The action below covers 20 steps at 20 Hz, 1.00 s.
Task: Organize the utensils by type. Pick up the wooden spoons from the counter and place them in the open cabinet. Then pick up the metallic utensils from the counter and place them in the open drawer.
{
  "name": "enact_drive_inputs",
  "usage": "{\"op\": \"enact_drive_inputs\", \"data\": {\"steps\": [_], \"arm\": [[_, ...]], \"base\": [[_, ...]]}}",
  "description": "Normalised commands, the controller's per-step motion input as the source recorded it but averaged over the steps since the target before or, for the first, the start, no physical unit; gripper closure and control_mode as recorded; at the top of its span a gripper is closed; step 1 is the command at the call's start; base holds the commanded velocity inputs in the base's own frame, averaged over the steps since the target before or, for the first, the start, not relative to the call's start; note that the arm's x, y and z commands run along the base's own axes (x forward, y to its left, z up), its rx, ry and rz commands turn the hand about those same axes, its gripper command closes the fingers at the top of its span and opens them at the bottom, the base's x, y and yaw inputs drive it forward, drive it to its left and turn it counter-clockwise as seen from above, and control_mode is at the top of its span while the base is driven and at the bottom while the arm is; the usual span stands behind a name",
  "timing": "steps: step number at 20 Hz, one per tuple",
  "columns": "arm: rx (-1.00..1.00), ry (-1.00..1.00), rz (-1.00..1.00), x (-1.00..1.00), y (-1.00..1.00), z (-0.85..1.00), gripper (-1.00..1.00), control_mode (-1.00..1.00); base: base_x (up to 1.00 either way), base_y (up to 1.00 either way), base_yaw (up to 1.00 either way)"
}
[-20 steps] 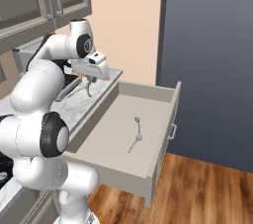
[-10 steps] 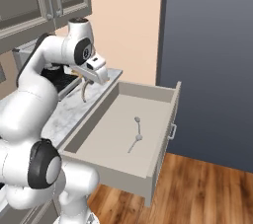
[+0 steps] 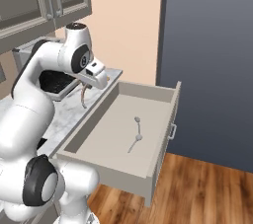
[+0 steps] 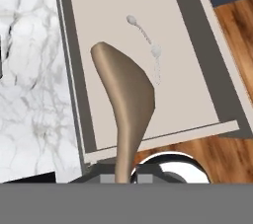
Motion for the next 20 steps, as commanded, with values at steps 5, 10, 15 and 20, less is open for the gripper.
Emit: {"op": "enact_drive_inputs", "data": {"steps": [5, 10, 15, 20], "arm": [[-0.04, 0.02, 0.32, 0.00, 0.00, 0.00, 1.00, -1.00], [-0.08, 0.01, 0.34, -0.01, 0.00, 0.00, 1.00, -1.00], [-0.10, 0.00, 0.27, -0.04, 0.01, 0.00, 1.00, -1.00], [0.00, 0.00, 0.00, 0.00, 0.00, 0.00, 1.00, -1.00]], "base": [[0.00, 0.00, 0.00], [0.00, 0.00, 0.00], [0.00, 0.00, 0.00], [0.00, 0.00, 0.00]]}}
